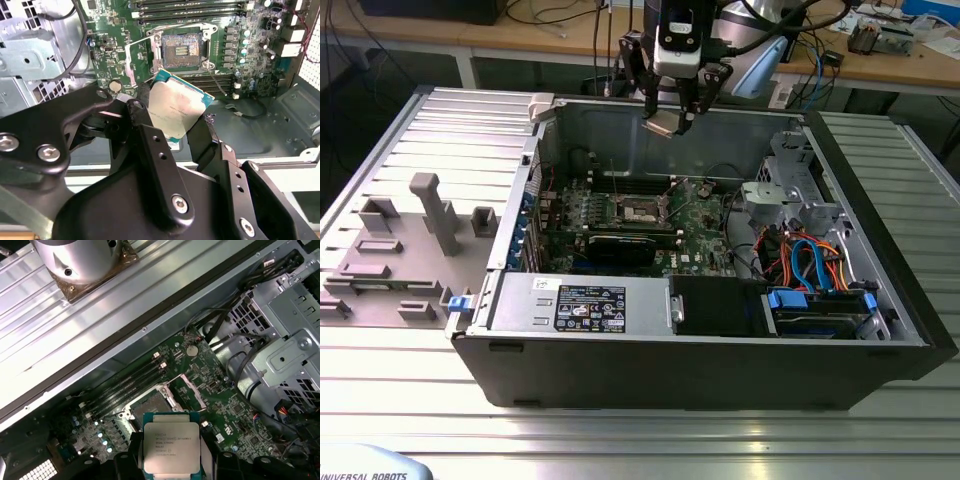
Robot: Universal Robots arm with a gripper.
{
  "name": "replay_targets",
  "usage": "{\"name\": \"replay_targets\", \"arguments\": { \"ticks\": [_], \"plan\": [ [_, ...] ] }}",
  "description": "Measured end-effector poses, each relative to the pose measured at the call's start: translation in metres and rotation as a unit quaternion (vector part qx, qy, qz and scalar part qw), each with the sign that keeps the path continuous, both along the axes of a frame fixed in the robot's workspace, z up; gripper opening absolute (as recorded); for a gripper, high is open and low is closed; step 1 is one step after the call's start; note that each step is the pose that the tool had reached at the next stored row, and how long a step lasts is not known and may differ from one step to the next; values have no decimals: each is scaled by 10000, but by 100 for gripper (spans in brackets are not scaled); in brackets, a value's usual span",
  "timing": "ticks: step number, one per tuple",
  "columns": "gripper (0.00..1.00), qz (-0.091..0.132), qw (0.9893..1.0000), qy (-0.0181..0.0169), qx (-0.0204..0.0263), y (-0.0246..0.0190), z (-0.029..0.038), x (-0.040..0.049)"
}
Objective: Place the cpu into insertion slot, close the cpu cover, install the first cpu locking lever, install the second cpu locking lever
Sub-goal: 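Place the cpu into insertion slot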
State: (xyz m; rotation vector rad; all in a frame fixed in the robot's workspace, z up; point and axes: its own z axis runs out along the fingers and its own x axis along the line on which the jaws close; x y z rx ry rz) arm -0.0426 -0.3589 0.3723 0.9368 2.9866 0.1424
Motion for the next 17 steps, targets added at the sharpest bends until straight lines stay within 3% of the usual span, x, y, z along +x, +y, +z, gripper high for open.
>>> {"name": "replay_targets", "arguments": {
  "ticks": [5,9,12,16,17],
  "plan": [
    [54,-208,9998,-1,1,0,-2,-4],
    [54,-451,9990,0,1,0,-5,-3],
    [54,-674,9977,-1,0,0,-7,-3],
    [54,-996,9950,0,0,0,-10,-4],
    [54,-1122,9937,0,0,0,-10,-3]
  ]
}}
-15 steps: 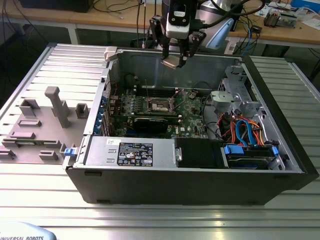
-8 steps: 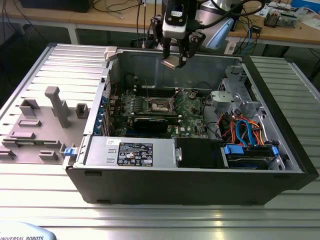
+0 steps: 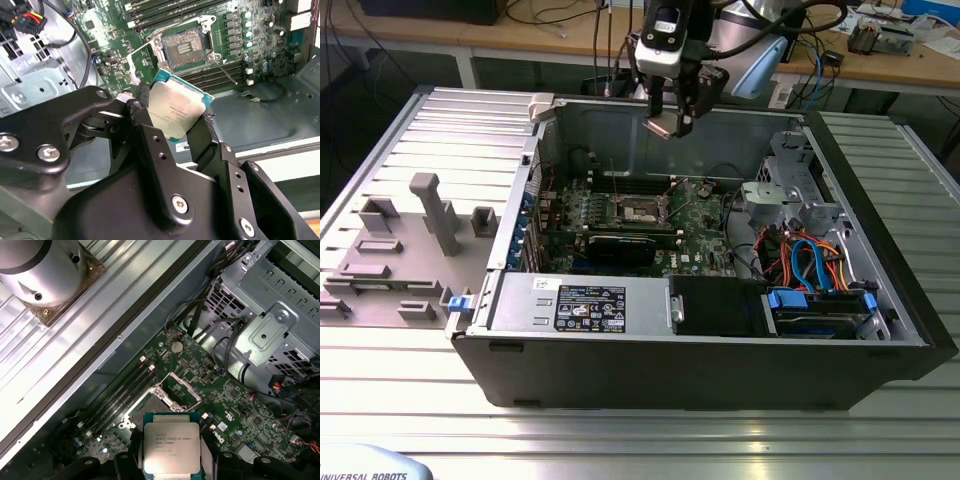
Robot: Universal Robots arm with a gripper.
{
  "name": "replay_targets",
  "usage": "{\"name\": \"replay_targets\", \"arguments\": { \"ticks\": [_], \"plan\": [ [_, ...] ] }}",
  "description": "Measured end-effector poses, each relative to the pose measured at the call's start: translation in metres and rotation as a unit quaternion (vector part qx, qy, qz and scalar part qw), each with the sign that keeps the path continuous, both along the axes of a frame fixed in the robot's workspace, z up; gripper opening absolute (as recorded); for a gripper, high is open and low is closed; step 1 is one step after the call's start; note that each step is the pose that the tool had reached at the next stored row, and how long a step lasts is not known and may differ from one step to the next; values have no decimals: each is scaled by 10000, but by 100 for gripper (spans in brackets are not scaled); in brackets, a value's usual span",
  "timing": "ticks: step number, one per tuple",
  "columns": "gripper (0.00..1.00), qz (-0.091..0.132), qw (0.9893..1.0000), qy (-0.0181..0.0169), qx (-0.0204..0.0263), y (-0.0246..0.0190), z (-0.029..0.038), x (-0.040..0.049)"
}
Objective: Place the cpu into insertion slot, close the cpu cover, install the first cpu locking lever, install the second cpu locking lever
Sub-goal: 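Place the cpu into insertion slot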
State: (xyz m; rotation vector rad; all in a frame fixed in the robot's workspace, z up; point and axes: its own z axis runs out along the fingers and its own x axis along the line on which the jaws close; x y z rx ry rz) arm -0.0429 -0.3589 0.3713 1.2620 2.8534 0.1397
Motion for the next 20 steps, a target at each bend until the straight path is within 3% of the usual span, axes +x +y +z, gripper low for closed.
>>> {"name": "replay_targets", "arguments": {
  "ticks": [9,20],
  "plan": [
    [54,-510,9987,0,0,0,-2,0],
    [54,-575,9983,0,0,0,-2,0]
  ]
}}
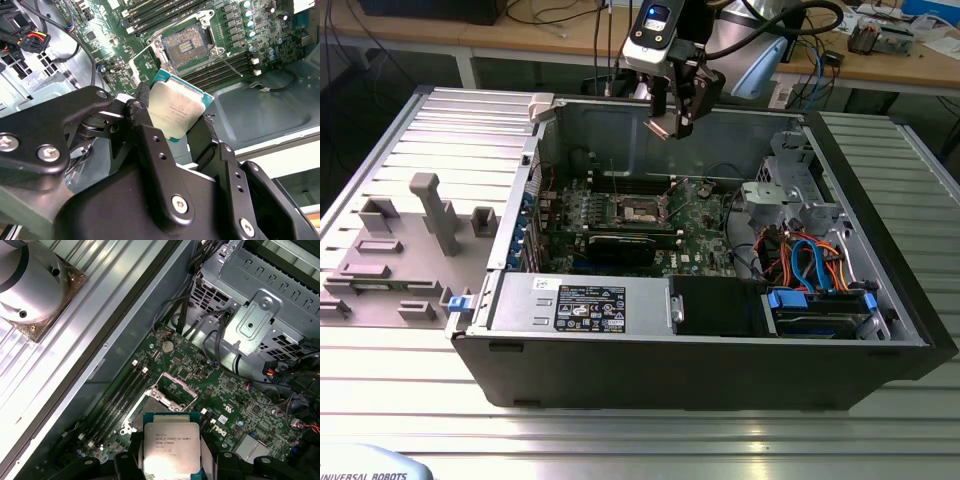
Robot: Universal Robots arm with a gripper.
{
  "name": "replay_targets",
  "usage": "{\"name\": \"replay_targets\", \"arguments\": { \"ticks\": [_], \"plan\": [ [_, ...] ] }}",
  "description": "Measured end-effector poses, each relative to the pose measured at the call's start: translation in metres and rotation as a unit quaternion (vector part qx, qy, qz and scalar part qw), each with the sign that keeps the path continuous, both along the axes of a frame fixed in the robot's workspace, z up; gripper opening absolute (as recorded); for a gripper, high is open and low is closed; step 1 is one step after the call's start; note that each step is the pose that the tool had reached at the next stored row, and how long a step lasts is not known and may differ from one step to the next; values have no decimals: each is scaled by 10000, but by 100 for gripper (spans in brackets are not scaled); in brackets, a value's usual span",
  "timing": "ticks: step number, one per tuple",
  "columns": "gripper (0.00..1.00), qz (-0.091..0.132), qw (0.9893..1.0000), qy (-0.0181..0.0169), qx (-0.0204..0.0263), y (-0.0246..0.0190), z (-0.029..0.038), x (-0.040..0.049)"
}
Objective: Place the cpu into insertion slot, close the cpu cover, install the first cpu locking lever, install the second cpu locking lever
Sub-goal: 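Place the cpu into insertion slot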
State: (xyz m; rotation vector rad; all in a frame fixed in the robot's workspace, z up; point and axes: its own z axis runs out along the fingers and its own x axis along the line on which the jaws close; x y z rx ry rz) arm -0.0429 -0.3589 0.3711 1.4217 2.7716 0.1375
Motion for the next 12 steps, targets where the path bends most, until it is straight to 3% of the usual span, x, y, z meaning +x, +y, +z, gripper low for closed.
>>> {"name": "replay_targets", "arguments": {
  "ticks": [8,12],
  "plan": [
    [54,-11,10000,0,0,0,0,0],
    [54,-218,9998,0,0,0,-5,0]
  ]
}}
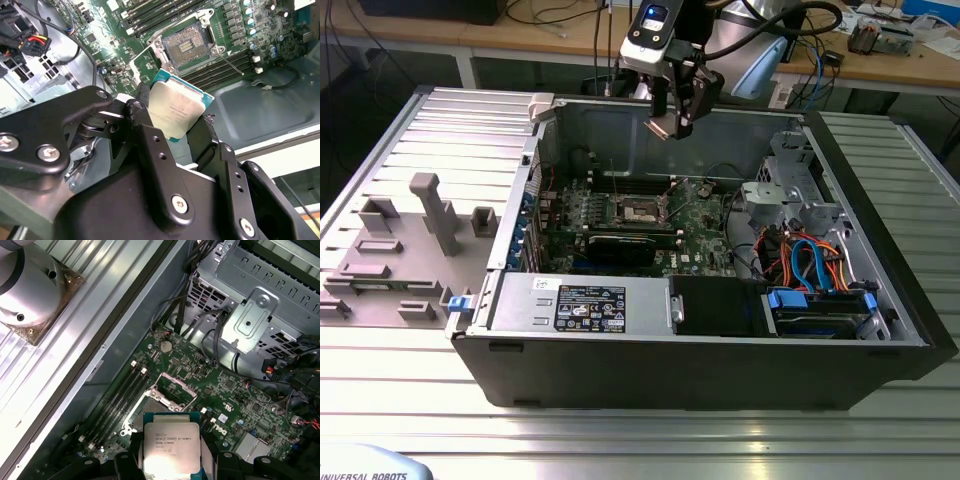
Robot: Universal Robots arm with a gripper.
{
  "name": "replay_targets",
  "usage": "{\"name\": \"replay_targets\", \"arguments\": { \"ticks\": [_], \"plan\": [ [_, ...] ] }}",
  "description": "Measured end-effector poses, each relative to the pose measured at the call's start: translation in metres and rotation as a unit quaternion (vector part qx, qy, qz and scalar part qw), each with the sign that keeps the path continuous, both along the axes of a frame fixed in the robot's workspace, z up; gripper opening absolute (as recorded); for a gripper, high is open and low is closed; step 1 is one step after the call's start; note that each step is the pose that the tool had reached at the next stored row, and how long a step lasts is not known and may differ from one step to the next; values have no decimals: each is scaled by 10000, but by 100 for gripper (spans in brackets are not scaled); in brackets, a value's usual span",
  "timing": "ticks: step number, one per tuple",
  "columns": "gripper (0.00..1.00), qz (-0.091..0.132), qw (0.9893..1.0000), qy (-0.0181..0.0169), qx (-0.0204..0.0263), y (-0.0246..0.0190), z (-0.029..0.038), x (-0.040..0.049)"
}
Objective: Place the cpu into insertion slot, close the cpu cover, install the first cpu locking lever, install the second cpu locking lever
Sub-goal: 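Place the cpu into insertion slot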
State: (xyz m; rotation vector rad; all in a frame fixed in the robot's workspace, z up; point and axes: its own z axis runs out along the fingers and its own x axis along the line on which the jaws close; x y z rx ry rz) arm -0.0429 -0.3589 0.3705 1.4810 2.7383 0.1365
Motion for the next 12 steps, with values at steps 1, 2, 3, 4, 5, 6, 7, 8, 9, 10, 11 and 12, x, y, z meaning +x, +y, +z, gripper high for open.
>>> {"name": "replay_targets", "arguments": {
  "ticks": [1,2,3,4,5,6,7,8,9,10,11,12],
  "plan": [
    [54,-20,10000,0,0,0,-1,0],
    [54,-20,10000,0,0,0,-2,0],
    [54,-21,10000,0,0,0,-2,0],
    [54,-21,10000,0,0,0,-2,1],
    [54,-21,10000,0,0,0,-3,0],
    [54,-21,10000,0,0,0,-3,0],
    [54,-21,10000,0,0,0,-3,0],
    [54,-21,10000,0,0,0,-3,0],
    [54,-21,10000,0,0,0,-4,0],
    [54,-21,10000,0,0,0,-4,0],
    [54,-21,10000,0,0,0,-4,0],
    [54,-26,10000,0,0,0,-4,0]
  ]
}}
